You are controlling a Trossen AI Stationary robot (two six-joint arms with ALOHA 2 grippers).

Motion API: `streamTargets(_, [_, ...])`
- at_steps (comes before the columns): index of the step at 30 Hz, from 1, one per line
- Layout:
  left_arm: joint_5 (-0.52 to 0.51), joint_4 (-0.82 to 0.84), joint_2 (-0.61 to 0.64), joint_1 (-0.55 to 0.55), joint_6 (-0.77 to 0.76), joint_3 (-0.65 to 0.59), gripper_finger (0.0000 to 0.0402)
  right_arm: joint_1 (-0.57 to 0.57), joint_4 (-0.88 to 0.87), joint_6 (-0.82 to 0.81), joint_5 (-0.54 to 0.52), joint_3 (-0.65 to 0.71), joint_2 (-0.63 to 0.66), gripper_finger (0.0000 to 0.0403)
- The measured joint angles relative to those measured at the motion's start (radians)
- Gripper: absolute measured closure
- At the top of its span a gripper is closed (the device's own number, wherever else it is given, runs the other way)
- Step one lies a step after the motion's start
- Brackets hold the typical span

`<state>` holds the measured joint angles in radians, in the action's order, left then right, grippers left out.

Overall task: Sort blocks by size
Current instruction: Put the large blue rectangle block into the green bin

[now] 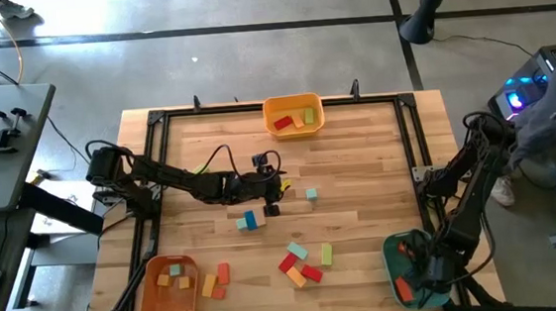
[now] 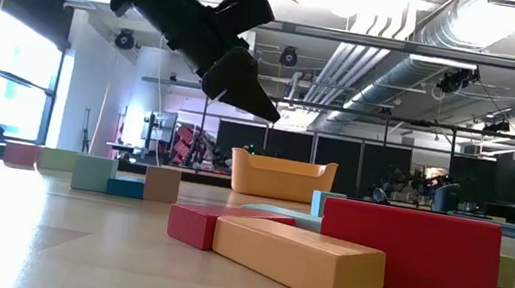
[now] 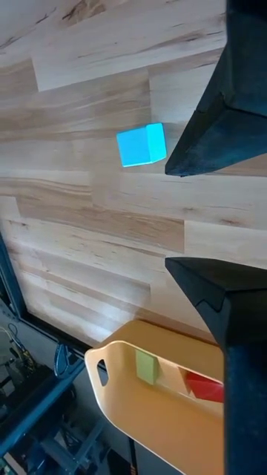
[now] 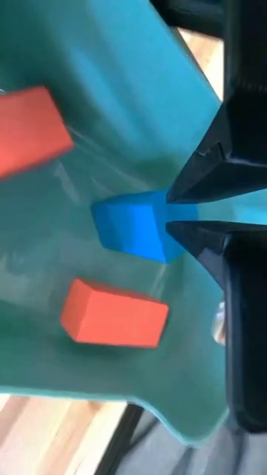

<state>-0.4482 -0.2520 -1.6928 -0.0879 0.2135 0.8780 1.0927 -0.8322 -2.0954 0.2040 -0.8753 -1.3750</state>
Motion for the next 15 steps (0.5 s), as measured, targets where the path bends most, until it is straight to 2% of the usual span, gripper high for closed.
streamTargets(6, [0.000,0.000,0.000,0.000,0.000,0.000,0.0225,0.000,-0.053,0.033,-0.100,0.000,0.000,0.0287])
streamTargets(11, [0.000,0.000,0.000,0.000,0.006,0.000,0.0225,0.003,0.007,0.017,0.004,0.000,0.000,0.0240])
streamTargets(15, [0.000,0.000,0.000,0.000,0.006,0.000,0.0225,0.016,0.041,-0.026,-0.013,0.000,0.000,0.0232])
